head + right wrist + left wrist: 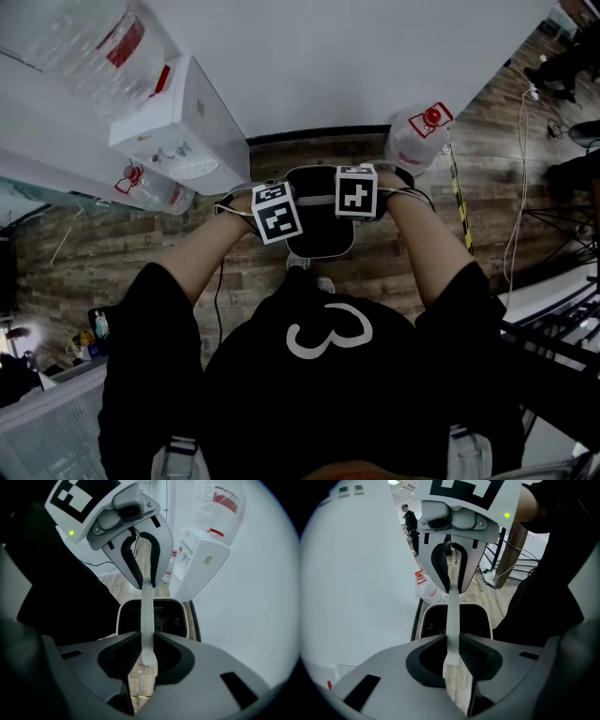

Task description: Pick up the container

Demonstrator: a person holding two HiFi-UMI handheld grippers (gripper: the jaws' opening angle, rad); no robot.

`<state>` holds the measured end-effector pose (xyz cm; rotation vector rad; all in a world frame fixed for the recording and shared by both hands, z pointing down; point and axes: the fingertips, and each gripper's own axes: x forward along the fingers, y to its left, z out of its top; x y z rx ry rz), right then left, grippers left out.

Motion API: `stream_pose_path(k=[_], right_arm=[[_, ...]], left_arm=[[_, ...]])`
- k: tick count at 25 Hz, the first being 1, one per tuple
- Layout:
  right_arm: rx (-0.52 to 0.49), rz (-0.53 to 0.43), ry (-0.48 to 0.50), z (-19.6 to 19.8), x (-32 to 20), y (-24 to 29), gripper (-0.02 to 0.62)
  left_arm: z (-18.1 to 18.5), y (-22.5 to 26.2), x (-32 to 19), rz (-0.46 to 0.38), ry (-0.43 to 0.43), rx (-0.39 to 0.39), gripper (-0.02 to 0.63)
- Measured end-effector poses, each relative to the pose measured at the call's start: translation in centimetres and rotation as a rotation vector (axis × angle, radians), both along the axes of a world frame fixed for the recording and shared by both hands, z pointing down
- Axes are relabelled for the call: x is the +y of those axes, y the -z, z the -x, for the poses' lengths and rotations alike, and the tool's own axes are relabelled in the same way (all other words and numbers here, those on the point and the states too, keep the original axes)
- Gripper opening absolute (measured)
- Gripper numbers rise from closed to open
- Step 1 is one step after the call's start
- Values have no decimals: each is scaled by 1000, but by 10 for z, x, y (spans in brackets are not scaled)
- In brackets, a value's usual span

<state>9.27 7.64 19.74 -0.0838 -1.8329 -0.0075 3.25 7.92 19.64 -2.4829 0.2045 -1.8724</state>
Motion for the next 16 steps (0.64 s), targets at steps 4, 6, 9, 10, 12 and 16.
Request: stream_pose_path(k=[4,6,9,10,12,16], right_arm=[[5,-2,4,-2,-4,4,92],[8,-4,5,-2,-6,7,92],[17,-5,6,-6,-7,9,92],[19,-4,6,-7,-7,10,92],[21,-3,4,-9,-8,11,92],[26,-1,2,-12,-13,12,92]], left_arm=[[-3,5,-4,-2,5,8,89],[-2,7,-6,-2,3,10,89],[-5,9,-7,-2,-3,13,89],[-6,9,-7,-1,-5,13,89],[-8,10,-9,1,-7,13,89],[-11,12,-13,4,-13,12,89]])
